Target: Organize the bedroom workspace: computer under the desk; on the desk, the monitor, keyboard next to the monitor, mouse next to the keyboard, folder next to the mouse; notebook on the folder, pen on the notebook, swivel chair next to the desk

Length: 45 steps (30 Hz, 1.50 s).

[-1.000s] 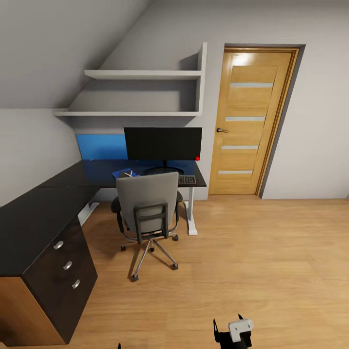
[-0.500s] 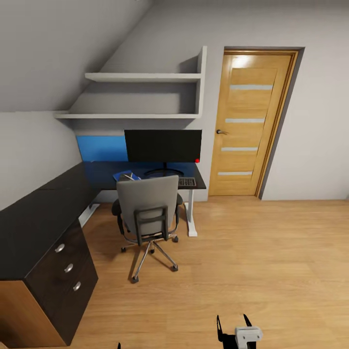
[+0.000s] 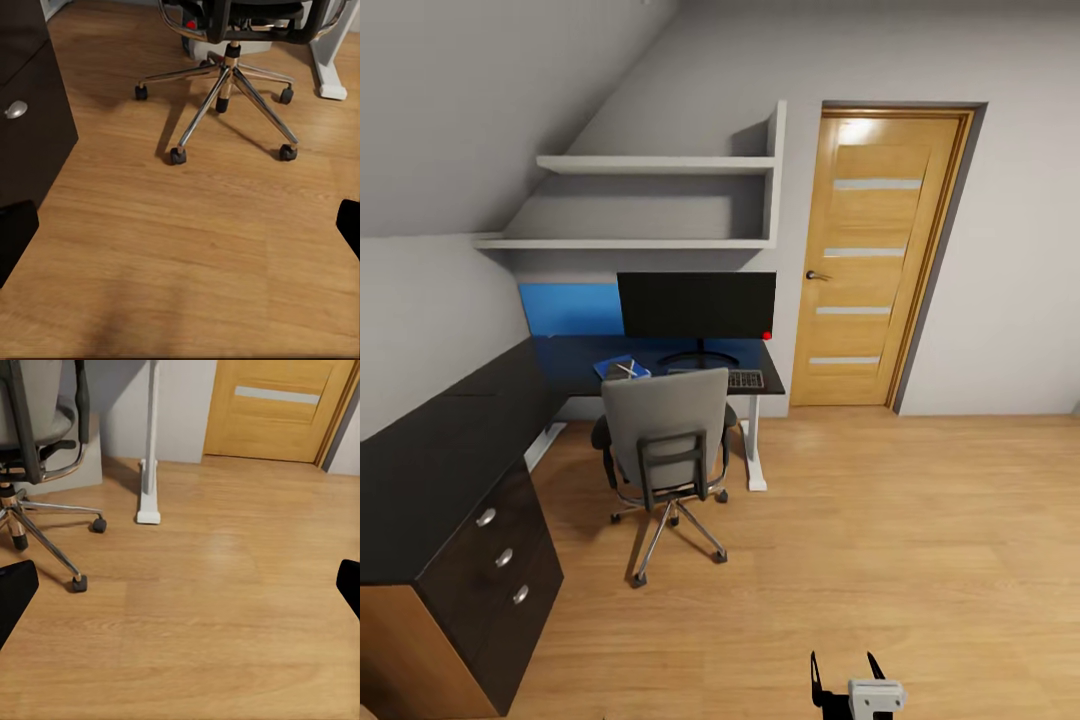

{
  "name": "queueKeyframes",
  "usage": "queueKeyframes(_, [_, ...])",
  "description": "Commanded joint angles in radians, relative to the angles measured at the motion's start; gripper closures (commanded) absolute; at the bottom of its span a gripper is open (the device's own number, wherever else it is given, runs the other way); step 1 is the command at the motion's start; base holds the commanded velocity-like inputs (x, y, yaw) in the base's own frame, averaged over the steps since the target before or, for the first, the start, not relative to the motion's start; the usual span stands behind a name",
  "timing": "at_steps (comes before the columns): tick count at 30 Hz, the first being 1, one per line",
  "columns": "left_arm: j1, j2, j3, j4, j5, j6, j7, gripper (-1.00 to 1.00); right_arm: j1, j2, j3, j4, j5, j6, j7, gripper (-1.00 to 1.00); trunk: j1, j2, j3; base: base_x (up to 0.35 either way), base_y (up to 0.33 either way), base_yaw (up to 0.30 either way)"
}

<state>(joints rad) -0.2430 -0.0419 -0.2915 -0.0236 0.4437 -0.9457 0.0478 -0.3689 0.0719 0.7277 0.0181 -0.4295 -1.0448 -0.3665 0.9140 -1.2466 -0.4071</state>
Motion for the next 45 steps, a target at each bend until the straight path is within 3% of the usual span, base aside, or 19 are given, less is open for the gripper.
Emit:
queueKeyframes(1, [0.001,0.0,-0.008,0.001,0.004,-0.003,0.005,-1.0,-0.001,0.001,0.009,0.001,-0.004,-0.002,-0.005,-1.0,-0.004,0.007,0.002,0.0,0.0,0.0])
queueKeyframes(8, [0.006,0.006,-0.008,0.001,0.004,0.006,0.006,-1.0,0.0,-0.001,0.009,-0.001,-0.005,-0.002,0.0,-1.0,-0.019,0.035,0.015,0.0,0.0,0.0])
queueKeyframes(20, [0.007,0.012,-0.01,-0.001,0.002,0.159,0.004,-1.0,0.001,-0.011,0.01,-0.002,-0.003,0.002,0.002,-1.0,-0.019,0.035,0.015,0.0,0.0,0.0])
queueKeyframes(31, [0.007,0.017,-0.011,-0.001,0.003,0.191,0.007,-1.0,0.001,-0.015,0.011,0.0,-0.001,0.124,0.019,-1.0,-0.019,0.035,0.015,0.0,0.0,0.0])
queueKeyframes(37, [0.008,0.038,-0.012,0.0,0.002,0.194,0.004,-1.0,0.019,-0.069,0.01,0.004,-0.005,0.137,0.021,-1.0,-0.019,0.035,0.015,0.0,0.0,0.0])
queueKeyframes(45, [0.055,0.051,-0.012,0.001,0.003,0.188,0.004,-1.0,0.119,-0.09,0.01,0.005,-0.006,0.069,0.023,-1.0,-0.019,0.035,0.015,0.0,0.0,0.0])
